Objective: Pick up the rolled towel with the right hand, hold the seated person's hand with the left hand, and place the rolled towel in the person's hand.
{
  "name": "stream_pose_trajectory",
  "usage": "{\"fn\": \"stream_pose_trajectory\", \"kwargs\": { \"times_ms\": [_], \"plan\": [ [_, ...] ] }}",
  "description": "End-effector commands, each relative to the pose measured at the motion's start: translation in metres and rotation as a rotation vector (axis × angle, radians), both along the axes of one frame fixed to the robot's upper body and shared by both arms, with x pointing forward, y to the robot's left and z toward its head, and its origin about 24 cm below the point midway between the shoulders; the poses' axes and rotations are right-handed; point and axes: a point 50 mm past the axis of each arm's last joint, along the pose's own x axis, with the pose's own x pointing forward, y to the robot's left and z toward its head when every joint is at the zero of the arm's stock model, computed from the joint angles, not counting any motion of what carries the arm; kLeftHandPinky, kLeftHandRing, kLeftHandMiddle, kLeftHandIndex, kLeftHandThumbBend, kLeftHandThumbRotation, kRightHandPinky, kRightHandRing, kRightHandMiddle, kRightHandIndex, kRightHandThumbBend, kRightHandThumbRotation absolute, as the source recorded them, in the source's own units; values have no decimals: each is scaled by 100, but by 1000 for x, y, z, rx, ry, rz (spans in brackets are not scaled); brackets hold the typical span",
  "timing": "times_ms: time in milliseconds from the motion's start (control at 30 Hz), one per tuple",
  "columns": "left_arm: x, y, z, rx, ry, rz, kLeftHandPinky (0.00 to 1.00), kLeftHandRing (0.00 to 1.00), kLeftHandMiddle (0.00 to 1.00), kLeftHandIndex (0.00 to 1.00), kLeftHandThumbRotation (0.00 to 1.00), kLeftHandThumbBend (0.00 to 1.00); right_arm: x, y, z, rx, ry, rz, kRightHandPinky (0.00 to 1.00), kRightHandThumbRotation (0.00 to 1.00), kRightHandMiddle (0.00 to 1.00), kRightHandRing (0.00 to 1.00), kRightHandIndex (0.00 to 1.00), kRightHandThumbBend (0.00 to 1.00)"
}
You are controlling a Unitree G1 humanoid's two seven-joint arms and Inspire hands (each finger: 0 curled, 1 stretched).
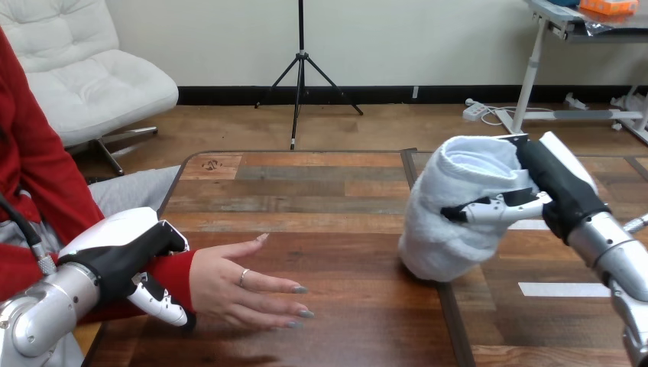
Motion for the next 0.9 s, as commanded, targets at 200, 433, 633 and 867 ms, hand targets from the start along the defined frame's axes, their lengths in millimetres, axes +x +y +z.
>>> {"fn": "stream_pose_trajectory", "kwargs": {
  "times_ms": [200,433,633,867],
  "plan": [
    [39,-29,87,-65,-365,-130,22,28,37,37,0,73,18,34,40,36,-197,61,32,0,41,36,42,83],
    [40,-31,88,-65,-366,-129,23,29,37,37,0,72,20,42,40,33,-202,81,31,0,40,35,42,84],
    [42,-33,88,-71,-376,-132,23,30,38,38,0,72,21,49,39,34,-194,88,30,0,40,34,42,84],
    [44,-35,88,-94,-381,-132,25,31,40,39,0,73,22,57,38,44,-189,93,29,0,40,33,42,84]
  ]
}}
